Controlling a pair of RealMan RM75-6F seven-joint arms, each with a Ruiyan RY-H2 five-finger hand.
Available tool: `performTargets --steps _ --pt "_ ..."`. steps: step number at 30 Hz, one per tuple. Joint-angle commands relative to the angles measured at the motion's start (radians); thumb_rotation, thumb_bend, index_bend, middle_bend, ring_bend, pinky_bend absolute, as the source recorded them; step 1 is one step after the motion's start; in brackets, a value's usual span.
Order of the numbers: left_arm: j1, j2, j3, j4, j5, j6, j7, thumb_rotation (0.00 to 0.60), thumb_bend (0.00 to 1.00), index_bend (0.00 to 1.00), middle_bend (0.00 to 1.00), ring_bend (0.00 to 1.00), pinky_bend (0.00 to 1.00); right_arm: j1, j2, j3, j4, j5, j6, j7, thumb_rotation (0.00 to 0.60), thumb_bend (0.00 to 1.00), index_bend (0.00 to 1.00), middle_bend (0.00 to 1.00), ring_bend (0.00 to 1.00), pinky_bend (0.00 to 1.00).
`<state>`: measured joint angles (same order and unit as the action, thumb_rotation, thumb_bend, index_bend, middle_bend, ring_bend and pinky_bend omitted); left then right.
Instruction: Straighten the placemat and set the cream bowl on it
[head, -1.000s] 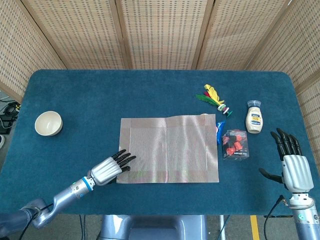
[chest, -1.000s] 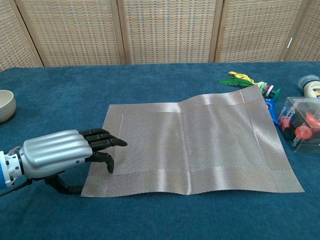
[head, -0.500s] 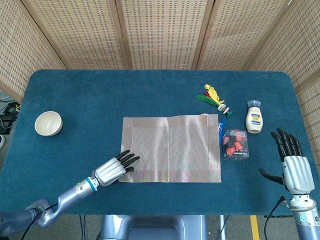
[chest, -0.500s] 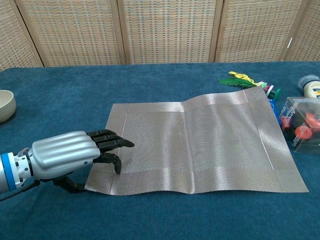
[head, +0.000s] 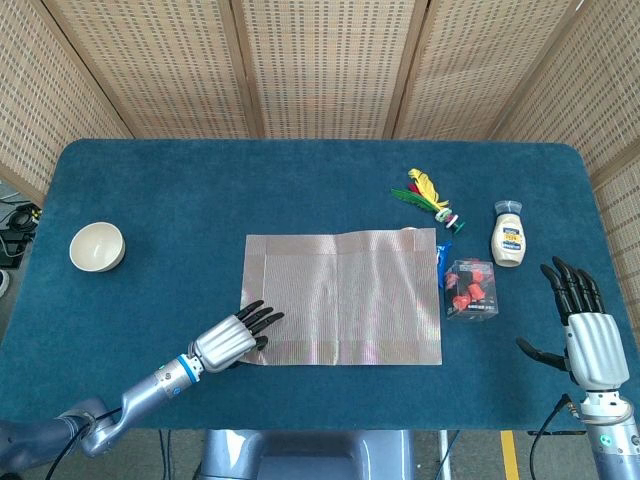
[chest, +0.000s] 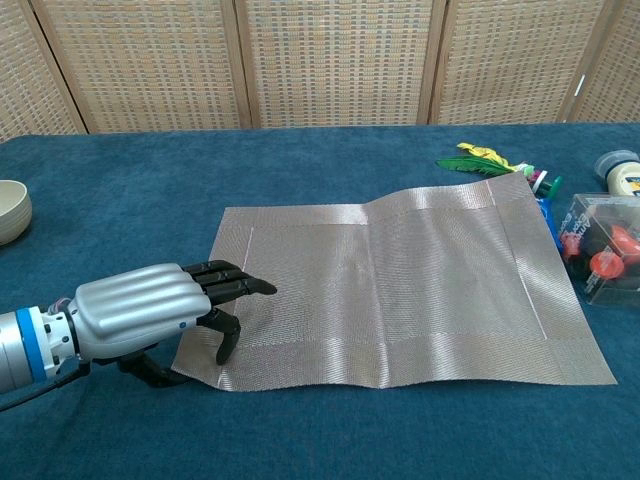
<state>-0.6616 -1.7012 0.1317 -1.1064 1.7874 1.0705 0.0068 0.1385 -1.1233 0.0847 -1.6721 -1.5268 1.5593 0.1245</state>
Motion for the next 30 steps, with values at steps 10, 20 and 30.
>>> performTargets --steps 10,20,30 --pt "0.004 -0.004 0.035 -0.017 0.067 0.11 -0.065 0.6 0.53 0.77 0.0 0.0 0.0 -0.005 -0.004 0.006 0.001 -0.018 0.003 0.0 0.6 0.0 0.0 0.0 0.0 0.0" --pt "0.006 0.057 0.126 -0.071 0.184 0.202 -0.091 0.6 0.55 0.8 0.0 0.0 0.0 -0.011 -0.009 0.005 -0.001 -0.033 0.01 -0.02 0.6 0.0 0.0 0.0 0.0 0.0" --pt "0.039 0.181 0.219 -0.058 0.264 0.29 -0.079 0.6 0.55 0.81 0.0 0.0 0.0 -0.011 -0.026 -0.002 -0.003 -0.05 0.004 -0.06 0.6 0.0 0.0 0.0 0.0 0.0"
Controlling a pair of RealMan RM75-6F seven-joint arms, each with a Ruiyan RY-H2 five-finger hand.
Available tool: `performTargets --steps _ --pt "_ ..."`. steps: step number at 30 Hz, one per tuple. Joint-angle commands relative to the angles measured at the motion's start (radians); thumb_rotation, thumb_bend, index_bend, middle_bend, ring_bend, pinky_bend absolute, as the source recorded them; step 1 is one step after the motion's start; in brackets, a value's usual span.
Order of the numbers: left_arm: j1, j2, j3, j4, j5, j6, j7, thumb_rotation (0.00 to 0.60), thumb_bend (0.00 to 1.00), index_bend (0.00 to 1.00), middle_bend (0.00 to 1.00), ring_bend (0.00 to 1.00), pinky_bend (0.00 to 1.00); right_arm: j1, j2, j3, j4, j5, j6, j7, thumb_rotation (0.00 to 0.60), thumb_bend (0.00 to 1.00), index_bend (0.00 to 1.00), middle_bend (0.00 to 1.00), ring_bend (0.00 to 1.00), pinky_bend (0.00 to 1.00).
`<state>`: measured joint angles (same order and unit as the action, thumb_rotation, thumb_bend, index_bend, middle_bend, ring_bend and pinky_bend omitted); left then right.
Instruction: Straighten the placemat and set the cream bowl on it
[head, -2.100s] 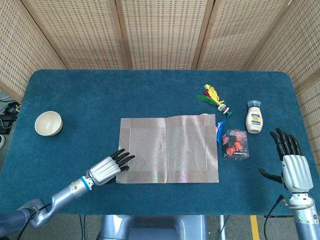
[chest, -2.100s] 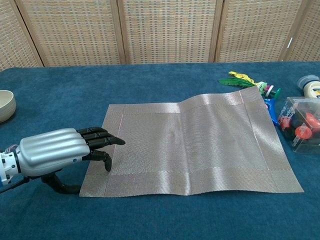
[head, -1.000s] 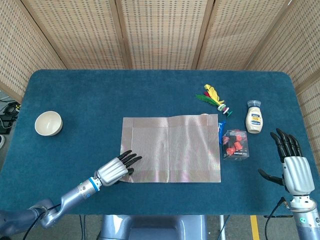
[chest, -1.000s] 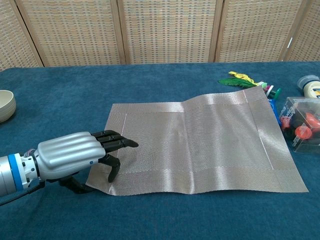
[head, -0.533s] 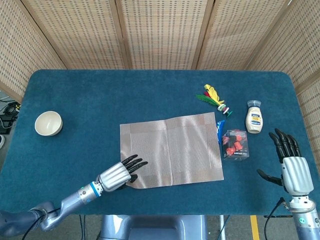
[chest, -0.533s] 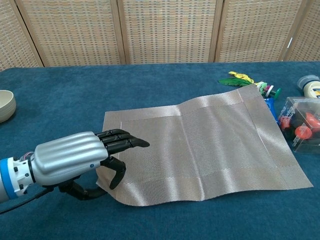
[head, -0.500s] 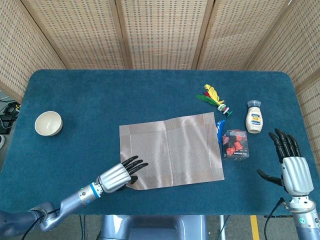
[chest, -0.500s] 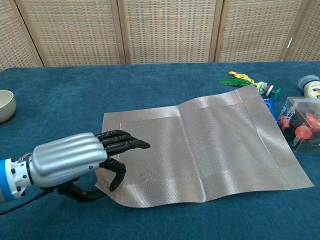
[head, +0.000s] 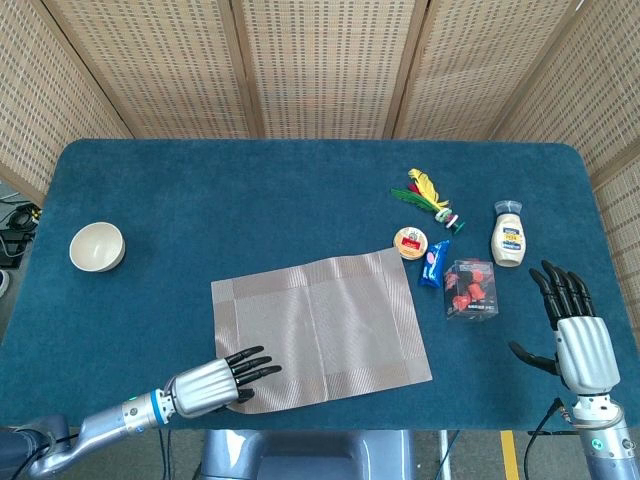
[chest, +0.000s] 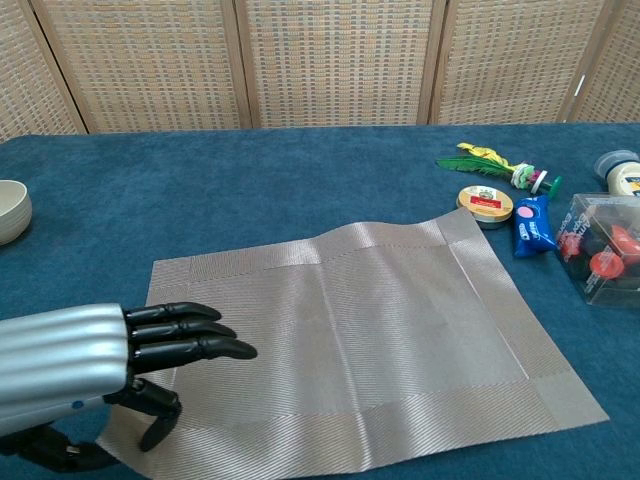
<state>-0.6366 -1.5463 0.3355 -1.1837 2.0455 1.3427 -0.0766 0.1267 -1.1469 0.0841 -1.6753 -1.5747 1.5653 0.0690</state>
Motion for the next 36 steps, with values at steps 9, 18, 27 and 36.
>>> performTargets --steps 9,18,27,36 --pt "0.06 0.041 -0.012 0.124 -0.056 0.037 -0.02 0.6 0.55 0.81 0.0 0.0 0.0 0.001 -0.007 0.002 -0.001 -0.001 -0.009 -0.015 0.6 0.0 0.0 0.0 0.0 0.0" --pt "0.064 0.02 -0.006 0.118 -0.028 0.047 -0.032 0.6 0.55 0.82 0.0 0.0 0.0 -0.001 -0.004 0.005 -0.002 0.0 -0.009 -0.008 0.6 0.0 0.0 0.0 0.0 0.0" --pt "0.069 0.029 0.01 0.078 -0.012 0.033 -0.021 0.6 0.55 0.82 0.0 0.0 0.0 -0.005 0.002 0.007 -0.004 -0.003 -0.005 0.001 0.6 0.0 0.0 0.0 0.0 0.0" --pt "0.072 0.044 0.011 0.072 -0.003 0.044 -0.032 0.6 0.13 0.34 0.0 0.0 0.0 -0.007 0.0 0.008 -0.005 -0.005 -0.002 -0.007 0.6 0.0 0.0 0.0 0.0 0.0"
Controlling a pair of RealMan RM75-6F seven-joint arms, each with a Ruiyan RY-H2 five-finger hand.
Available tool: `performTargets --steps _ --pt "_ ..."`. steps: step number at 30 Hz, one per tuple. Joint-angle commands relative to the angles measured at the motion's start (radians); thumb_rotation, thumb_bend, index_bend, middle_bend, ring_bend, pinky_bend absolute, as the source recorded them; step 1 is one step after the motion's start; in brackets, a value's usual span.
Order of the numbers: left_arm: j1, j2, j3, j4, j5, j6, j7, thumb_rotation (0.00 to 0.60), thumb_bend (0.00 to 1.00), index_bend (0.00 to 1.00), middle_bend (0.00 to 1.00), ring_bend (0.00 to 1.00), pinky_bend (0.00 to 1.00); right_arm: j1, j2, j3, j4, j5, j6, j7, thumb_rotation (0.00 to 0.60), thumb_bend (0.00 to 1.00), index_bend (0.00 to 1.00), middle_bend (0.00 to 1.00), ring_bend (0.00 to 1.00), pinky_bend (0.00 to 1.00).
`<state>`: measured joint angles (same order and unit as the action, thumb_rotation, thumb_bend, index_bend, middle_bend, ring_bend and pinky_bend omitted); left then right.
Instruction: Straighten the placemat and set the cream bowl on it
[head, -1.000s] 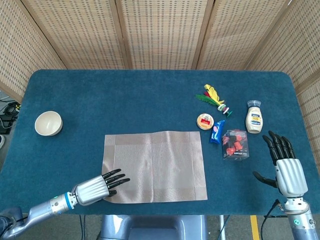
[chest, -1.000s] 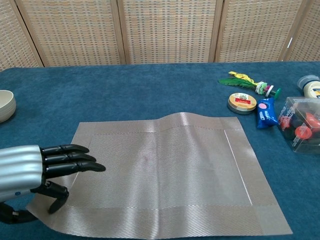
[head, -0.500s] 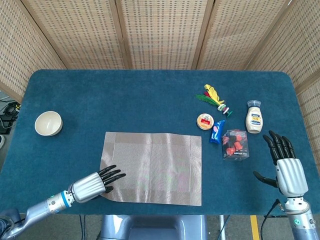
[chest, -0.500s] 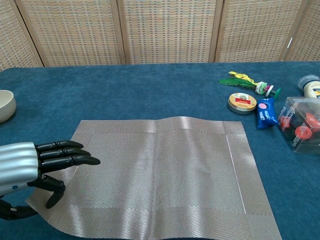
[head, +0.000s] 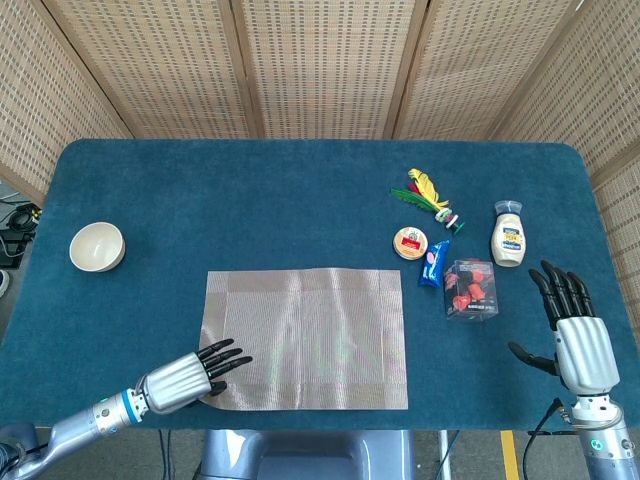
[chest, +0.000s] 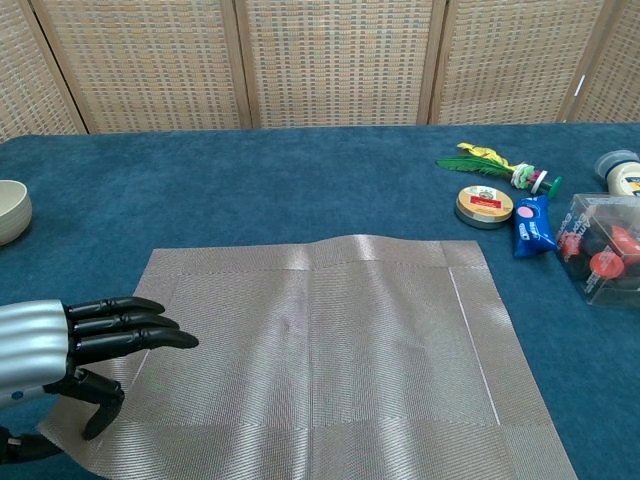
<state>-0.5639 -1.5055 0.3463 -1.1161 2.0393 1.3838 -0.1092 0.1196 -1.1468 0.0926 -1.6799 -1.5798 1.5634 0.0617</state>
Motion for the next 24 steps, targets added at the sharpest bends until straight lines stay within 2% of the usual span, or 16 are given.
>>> performTargets --steps 1,3,8,10,13,15,19,24 --pt "0.001 0.016 -0.002 0.009 -0.005 -0.002 0.006 0.6 0.02 0.16 0.0 0.0 0.0 0.0 0.0 0.0 -0.001 -0.002 0.0 0.0 0.6 0.0 0.0 0.0 0.0 0.0" --pt "0.013 0.054 -0.002 -0.03 -0.034 0.006 -0.018 0.6 0.0 0.01 0.0 0.0 0.0 -0.001 0.001 0.001 0.003 -0.006 0.006 -0.002 0.6 0.0 0.0 0.0 0.0 0.0" --pt "0.048 0.148 -0.02 -0.139 -0.077 0.114 -0.123 0.6 0.0 0.0 0.0 0.0 0.0 -0.002 0.001 0.002 0.002 -0.006 0.006 0.001 0.6 0.0 0.0 0.0 0.0 0.0" --pt "0.088 0.188 -0.07 -0.18 -0.148 0.178 -0.113 0.6 0.0 0.0 0.0 0.0 0.0 -0.001 0.002 0.003 0.0 -0.006 0.004 0.004 0.6 0.0 0.0 0.0 0.0 0.0" --pt "0.126 0.221 -0.127 -0.216 -0.251 0.193 -0.069 0.6 0.0 0.0 0.0 0.0 0.0 -0.001 0.004 0.003 -0.001 -0.007 0.003 0.006 0.6 0.0 0.0 0.0 0.0 0.0" --pt "0.15 0.267 -0.169 -0.26 -0.375 0.145 -0.011 0.6 0.0 0.0 0.0 0.0 0.0 -0.001 0.006 0.002 0.0 -0.007 0.002 0.01 0.6 0.0 0.0 0.0 0.0 0.0" --pt "0.16 0.328 -0.215 -0.305 -0.528 0.05 0.049 0.6 0.0 0.0 0.0 0.0 0.0 -0.002 0.007 0.0 -0.001 -0.011 0.002 0.014 0.6 0.0 0.0 0.0 0.0 0.0" --pt "0.169 0.339 -0.273 -0.277 -0.688 -0.056 0.047 0.6 0.0 0.03 0.0 0.0 0.0 -0.002 0.008 -0.004 -0.004 -0.02 0.004 0.014 0.6 0.0 0.0 0.0 0.0 0.0"
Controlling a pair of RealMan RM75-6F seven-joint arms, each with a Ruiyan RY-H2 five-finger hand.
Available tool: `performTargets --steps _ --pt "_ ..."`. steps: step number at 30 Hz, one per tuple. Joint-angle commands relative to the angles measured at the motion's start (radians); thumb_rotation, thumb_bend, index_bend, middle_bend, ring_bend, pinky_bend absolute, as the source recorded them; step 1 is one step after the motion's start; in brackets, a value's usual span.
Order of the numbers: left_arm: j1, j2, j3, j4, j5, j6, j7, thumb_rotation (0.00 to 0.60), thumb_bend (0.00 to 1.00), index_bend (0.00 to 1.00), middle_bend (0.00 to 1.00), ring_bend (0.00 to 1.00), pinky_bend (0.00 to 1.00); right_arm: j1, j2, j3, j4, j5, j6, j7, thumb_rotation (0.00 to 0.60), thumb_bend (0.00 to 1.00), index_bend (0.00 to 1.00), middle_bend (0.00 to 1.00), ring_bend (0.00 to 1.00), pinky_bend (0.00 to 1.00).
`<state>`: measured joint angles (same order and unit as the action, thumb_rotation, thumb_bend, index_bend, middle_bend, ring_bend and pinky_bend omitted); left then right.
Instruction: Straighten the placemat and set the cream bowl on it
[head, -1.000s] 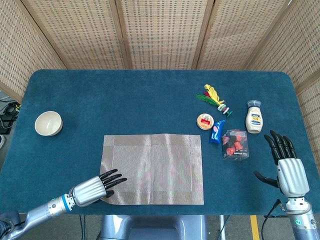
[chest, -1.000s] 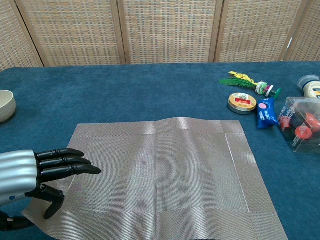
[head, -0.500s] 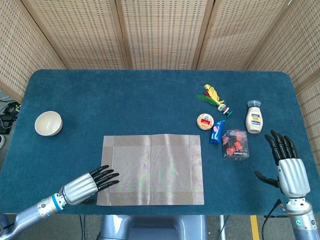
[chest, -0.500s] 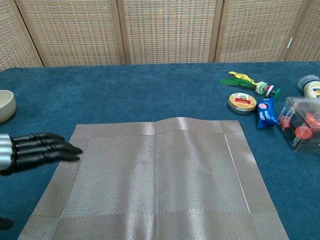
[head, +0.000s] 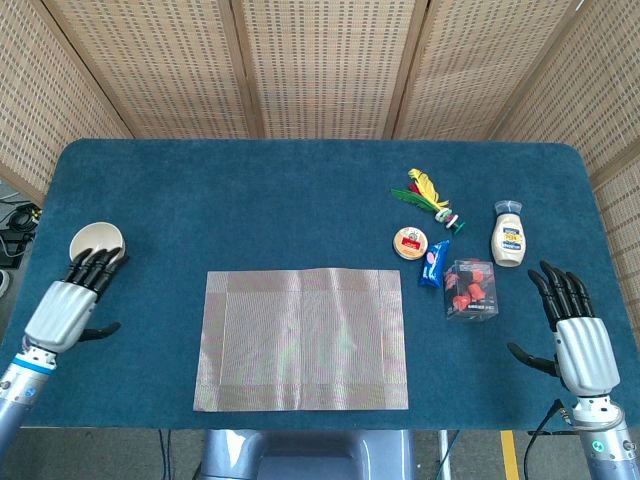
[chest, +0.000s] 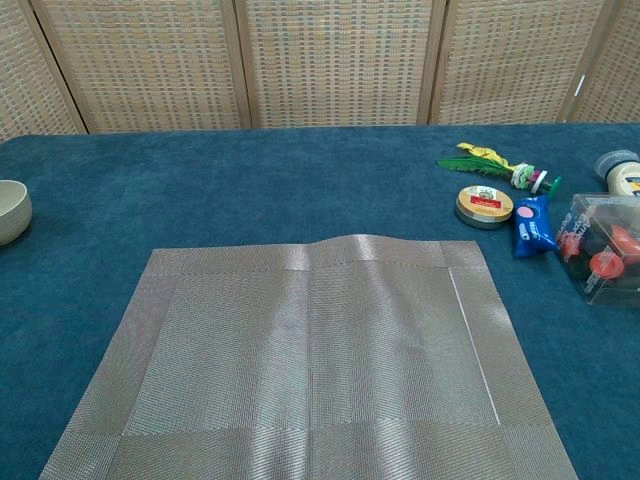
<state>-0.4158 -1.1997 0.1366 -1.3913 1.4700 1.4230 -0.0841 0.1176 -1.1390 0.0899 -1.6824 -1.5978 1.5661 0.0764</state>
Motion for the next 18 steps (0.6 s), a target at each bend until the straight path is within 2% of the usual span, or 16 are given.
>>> performTargets --steps 1,5,10,14,16,18 --pt "0.02 0.027 -0.075 0.019 -0.15 -0.126 0.011 0.6 0.0 0.05 0.0 0.0 0.0 -0.001 0.0 -0.001 -0.002 -0.004 0.002 -0.003 0.6 0.0 0.0 0.0 0.0 0.0" --pt "0.01 -0.018 -0.108 0.121 -0.221 -0.239 -0.044 0.6 0.0 0.13 0.0 0.0 0.0 -0.001 -0.002 -0.004 -0.003 -0.008 0.001 -0.009 0.6 0.0 0.0 0.0 0.0 0.0" --pt "-0.011 -0.119 -0.145 0.299 -0.291 -0.379 -0.096 0.6 0.0 0.18 0.0 0.0 0.0 0.002 -0.006 -0.005 0.0 -0.007 -0.006 -0.017 0.6 0.0 0.0 0.0 0.0 0.0" --pt "-0.028 -0.199 -0.17 0.433 -0.3 -0.44 -0.136 0.6 0.0 0.2 0.0 0.0 0.0 0.003 -0.009 -0.004 0.001 -0.003 -0.011 -0.02 0.6 0.0 0.0 0.0 0.0 0.0" --pt "-0.055 -0.274 -0.194 0.551 -0.311 -0.505 -0.186 0.6 0.01 0.22 0.0 0.0 0.0 0.004 -0.01 -0.004 0.003 0.002 -0.014 -0.02 0.6 0.0 0.0 0.0 0.0 0.0" --pt "-0.066 -0.311 -0.198 0.617 -0.294 -0.526 -0.216 0.6 0.03 0.25 0.0 0.0 0.0 0.005 -0.011 -0.003 0.003 0.004 -0.017 -0.022 0.6 0.0 0.0 0.0 0.0 0.0"
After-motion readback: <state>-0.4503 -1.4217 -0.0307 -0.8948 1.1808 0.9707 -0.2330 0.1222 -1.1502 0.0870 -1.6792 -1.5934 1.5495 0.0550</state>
